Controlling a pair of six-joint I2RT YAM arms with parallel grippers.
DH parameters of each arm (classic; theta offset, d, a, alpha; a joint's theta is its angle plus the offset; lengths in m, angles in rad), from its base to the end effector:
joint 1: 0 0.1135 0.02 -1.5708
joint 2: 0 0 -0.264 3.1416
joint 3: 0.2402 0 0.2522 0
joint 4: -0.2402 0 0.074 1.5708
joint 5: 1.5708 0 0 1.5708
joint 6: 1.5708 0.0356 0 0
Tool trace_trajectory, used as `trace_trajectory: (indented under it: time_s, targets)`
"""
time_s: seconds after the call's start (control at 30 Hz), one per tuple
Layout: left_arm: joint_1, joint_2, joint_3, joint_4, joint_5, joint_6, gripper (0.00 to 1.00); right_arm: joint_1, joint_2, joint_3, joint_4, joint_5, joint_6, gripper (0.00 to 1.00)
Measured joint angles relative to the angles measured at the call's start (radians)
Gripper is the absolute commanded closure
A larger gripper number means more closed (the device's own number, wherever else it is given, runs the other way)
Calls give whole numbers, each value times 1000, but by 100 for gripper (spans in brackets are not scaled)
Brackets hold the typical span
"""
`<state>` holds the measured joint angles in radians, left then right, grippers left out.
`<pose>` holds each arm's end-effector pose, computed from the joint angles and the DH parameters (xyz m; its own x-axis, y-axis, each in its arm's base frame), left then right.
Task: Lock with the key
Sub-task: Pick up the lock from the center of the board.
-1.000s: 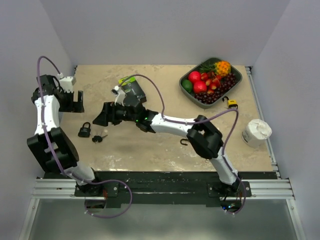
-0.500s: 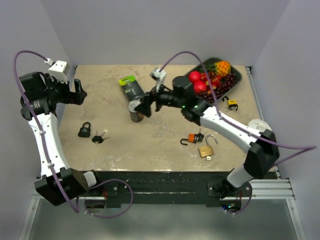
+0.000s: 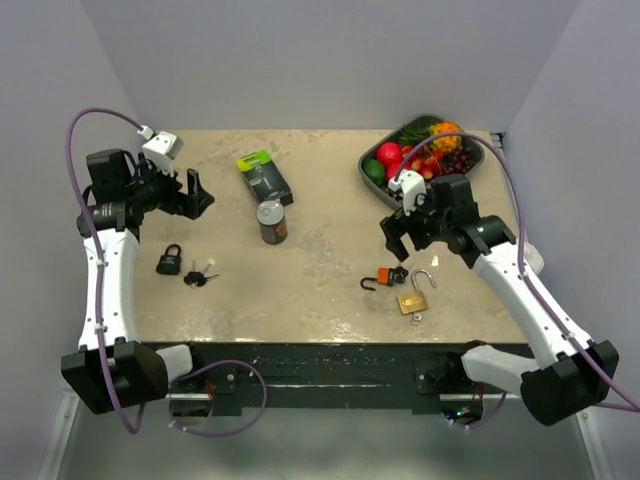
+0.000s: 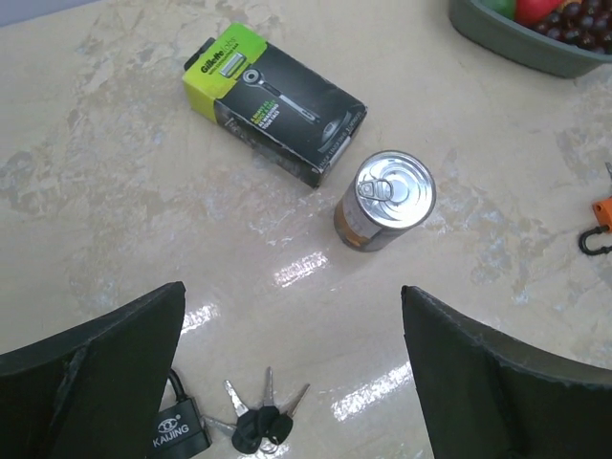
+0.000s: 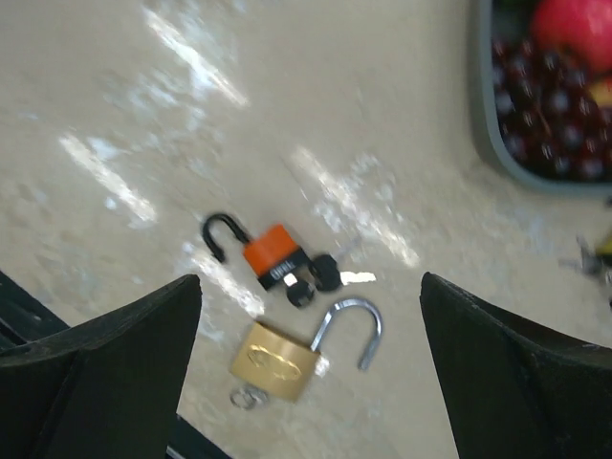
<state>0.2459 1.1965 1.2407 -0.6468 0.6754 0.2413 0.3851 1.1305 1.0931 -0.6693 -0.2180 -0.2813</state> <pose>0.2473 0.0391 0.3723 -0.4598 0.0769 -0.8847 0.4320 0.8898 -0.1472 0.2170 0.0962 0.3325 -0.4340 -0.4684 -0.7696 -0.6658 0.7422 -0.0762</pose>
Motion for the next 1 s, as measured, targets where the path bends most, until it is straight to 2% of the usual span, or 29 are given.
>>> trace_trajectory:
  time_s: [0.17,0.43,0.57,0.8,1.0]
  targets:
    - [0,0,-11,41,-27,-26,1,-126,118,15,-150,54,-61,3]
    - [0,-6,-53,65,-35,-24,1,-133,225,-38,-192,7,-260,11]
    - [0,-6,-61,60,-27,-17,1,-99,291,-53,-172,-26,-323,11]
    - [0,-8,-63,56,-13,-13,2,61,391,-70,-90,-12,-372,12]
    - [0,-11,-79,47,-2,-4,2,66,481,-70,-62,19,-449,11]
